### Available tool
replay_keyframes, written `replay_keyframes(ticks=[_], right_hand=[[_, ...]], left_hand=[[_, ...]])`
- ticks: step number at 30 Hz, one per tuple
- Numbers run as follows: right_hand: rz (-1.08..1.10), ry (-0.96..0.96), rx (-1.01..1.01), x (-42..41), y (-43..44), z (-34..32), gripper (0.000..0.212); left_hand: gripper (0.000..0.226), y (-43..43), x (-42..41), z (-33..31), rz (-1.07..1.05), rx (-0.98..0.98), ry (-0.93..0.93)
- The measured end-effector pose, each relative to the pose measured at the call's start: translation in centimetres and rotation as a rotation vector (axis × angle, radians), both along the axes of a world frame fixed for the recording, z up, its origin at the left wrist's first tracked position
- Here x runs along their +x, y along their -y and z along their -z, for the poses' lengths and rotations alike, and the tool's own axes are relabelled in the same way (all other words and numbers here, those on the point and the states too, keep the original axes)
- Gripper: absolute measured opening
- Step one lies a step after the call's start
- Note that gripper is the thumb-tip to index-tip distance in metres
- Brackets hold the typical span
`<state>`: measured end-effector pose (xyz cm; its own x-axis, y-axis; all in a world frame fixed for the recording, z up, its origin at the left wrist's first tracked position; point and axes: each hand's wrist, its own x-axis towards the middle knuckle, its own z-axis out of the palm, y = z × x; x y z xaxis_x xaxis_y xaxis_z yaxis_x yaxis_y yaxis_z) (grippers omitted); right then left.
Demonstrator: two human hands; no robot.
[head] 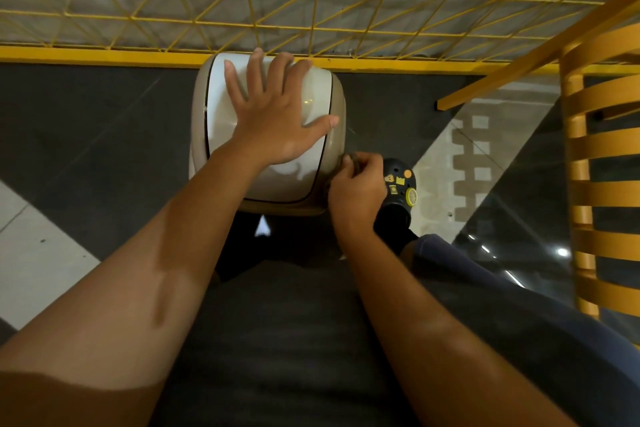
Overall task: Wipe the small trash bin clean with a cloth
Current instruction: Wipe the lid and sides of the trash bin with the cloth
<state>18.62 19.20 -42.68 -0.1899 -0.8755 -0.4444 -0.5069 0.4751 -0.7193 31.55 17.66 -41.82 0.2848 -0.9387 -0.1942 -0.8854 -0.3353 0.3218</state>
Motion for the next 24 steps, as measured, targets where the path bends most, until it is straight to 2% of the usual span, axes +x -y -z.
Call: replay_keyframes(ticks=[3,7,13,17,24], right_hand=[[0.067,0.022,-0.055,0.2,-3.7,0.0,0.003],[0.021,0.018,-0.085,0.6,-7.0,0.6,0.005],[-0.331,0.045,-0.159,2.5,-10.1,1.0,0.01],[-0.486,-0.014,-0.2,2.4,-9.3,1.1,0.01],[-0.442,-0.136,-0.312,0.4,-8.7,1.4,0.009]], left_hand=[[0.077,0.0,0.0,-0.2,-0.002,0.003,-0.013],[0.077,0.2,0.0,-0.4,0.0,0.003,-0.03],[0.076,0.0,0.0,-0.4,0.005,-0.006,-0.039],[0.076,0.0,0.2,-0.5,0.005,-0.01,-0.042],[0.077,0.4,-0.6,-0.5,-0.041,0.02,-0.042]])
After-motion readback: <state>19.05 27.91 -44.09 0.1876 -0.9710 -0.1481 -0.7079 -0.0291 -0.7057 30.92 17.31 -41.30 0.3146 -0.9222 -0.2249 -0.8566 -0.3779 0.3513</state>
